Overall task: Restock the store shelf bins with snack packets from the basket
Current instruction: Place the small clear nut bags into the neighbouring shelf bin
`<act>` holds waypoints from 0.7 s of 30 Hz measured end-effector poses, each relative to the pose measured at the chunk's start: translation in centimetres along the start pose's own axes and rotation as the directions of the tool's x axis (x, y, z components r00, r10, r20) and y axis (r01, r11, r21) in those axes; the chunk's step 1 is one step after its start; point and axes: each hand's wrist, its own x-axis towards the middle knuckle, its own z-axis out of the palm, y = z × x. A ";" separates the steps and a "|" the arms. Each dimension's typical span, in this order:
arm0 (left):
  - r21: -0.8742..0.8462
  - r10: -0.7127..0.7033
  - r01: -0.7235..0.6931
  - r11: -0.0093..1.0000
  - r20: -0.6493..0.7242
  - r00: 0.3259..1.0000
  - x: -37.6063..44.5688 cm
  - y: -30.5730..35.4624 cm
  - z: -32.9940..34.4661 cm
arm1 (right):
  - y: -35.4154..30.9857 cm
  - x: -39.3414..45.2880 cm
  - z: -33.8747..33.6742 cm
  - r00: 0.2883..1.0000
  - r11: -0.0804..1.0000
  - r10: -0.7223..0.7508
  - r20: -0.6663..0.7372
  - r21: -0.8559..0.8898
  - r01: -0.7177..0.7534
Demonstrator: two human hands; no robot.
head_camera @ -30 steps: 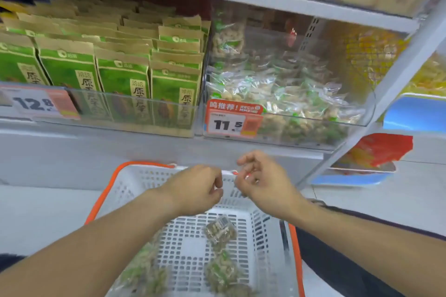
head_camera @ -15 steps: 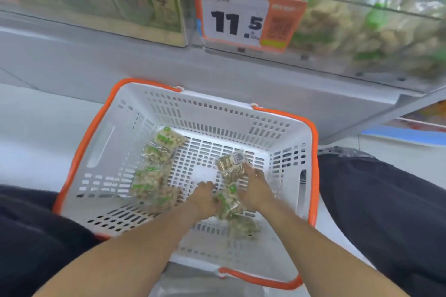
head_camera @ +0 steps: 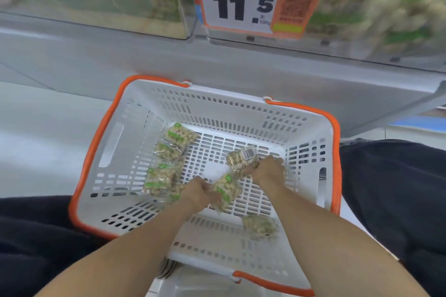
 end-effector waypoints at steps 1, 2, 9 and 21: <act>-0.049 -0.013 0.011 0.999 -0.024 1.000 -0.2 -0.2 -0.6 | -0.1 0.1 0.2 1.000 1.000 0.013 -0.015 0.026 -0.012; -0.093 -0.026 0.022 0.995 -0.040 0.999 -0.5 -0.4 -1.2 | -0.3 0.1 0.2 0.999 0.996 0.032 -0.019 0.090 -0.030; -0.310 -0.093 0.088 0.946 -0.002 0.996 -2.8 -0.1 -4.1 | -2.2 -1.8 -0.4 0.994 0.988 0.026 0.103 0.150 -0.041; -0.126 0.077 -0.054 0.991 0.193 0.978 -14.2 8.0 -22.9 | -16.9 -15.8 -8.0 0.756 0.762 -0.645 -0.112 -0.011 0.648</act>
